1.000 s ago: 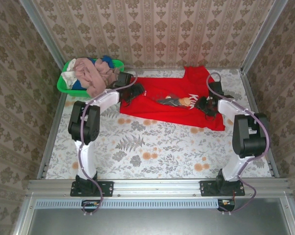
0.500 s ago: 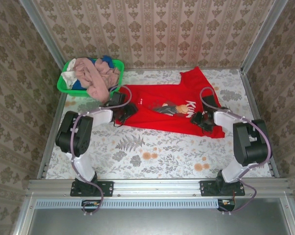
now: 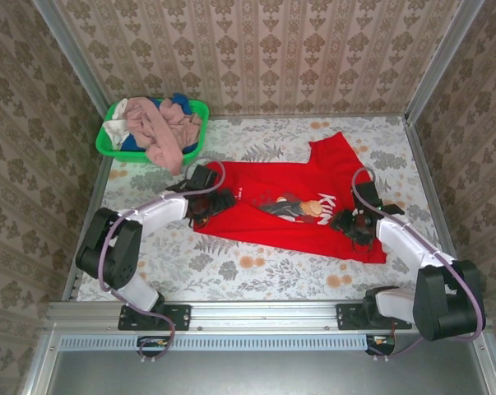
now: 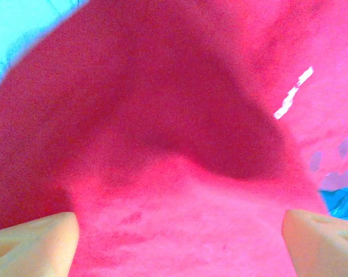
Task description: Fold and stack the t-shirts
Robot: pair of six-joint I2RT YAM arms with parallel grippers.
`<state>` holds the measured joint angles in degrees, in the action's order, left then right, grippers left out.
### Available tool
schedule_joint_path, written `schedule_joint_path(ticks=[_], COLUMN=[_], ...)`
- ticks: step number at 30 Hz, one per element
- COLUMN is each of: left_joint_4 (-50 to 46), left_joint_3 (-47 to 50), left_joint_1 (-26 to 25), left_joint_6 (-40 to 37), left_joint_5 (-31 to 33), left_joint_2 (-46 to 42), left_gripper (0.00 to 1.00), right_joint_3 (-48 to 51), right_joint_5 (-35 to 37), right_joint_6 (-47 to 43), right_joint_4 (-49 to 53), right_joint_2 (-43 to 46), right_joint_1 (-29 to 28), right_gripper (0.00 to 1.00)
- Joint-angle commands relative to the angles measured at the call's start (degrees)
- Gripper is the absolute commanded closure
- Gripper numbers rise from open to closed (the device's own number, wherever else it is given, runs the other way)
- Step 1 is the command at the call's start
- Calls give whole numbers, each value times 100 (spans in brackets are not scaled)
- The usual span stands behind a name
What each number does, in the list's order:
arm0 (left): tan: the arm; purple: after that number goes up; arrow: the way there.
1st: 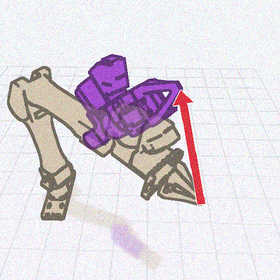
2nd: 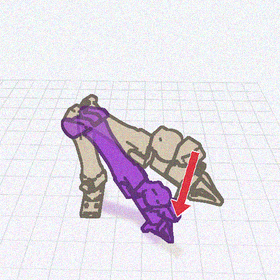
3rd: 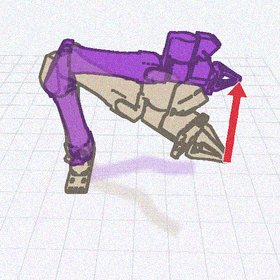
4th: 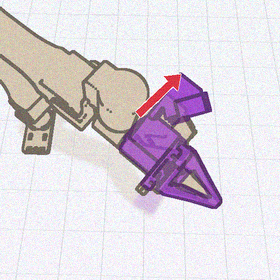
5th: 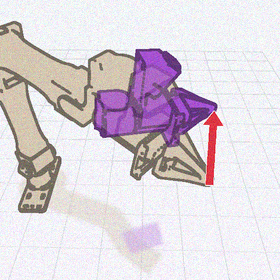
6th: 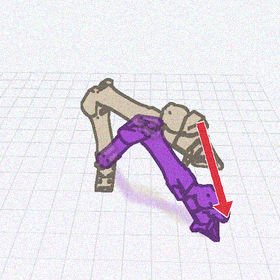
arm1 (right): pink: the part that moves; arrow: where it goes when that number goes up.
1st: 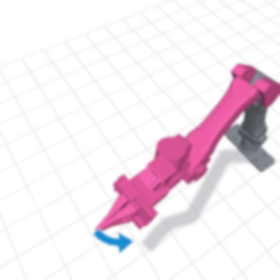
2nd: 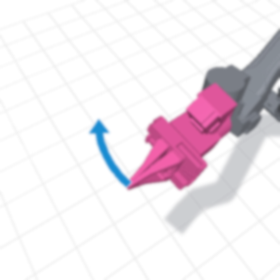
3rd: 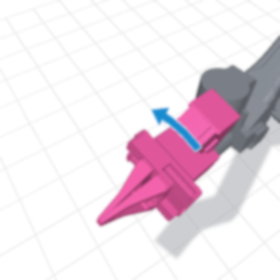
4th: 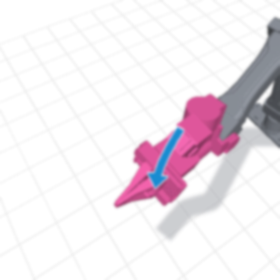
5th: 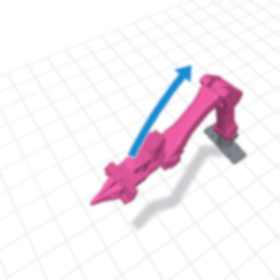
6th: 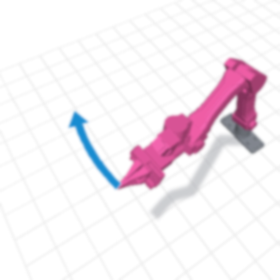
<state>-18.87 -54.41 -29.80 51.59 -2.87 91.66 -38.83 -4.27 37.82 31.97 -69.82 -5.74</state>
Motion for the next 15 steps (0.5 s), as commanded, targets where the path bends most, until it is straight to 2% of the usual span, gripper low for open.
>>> schedule_joint_path(ticks=[1,4,7,11,15], left_joint_4=[-564,-803,-1327,-1673,-2198], left_joint_3=[-947,-1716,-2573,-3490,-4398], left_joint_1=[148,339,710,870,893], left_joint_6=[-1082,-1987,-2530,-2808,-2558], left_joint_5=[675,762,743,526,568], left_joint_2=[36,522,1119,1912,2719], left_gripper=[3,1,3,17,30], right_joint_3=[-625,-1042,-1617,-2244,-2587], right_joint_5=[242,155,36,-8,-113], right_joint_6=[-690,-960,-1069,-1171,-1178], right_joint_4=[-315,-795,-925,-1015,-1017], right_joint_2=[68,-246,-749,-1403,-1764], right_joint_1=[83,205,313,358,419], right_gripper=[38,37,37,37,37])
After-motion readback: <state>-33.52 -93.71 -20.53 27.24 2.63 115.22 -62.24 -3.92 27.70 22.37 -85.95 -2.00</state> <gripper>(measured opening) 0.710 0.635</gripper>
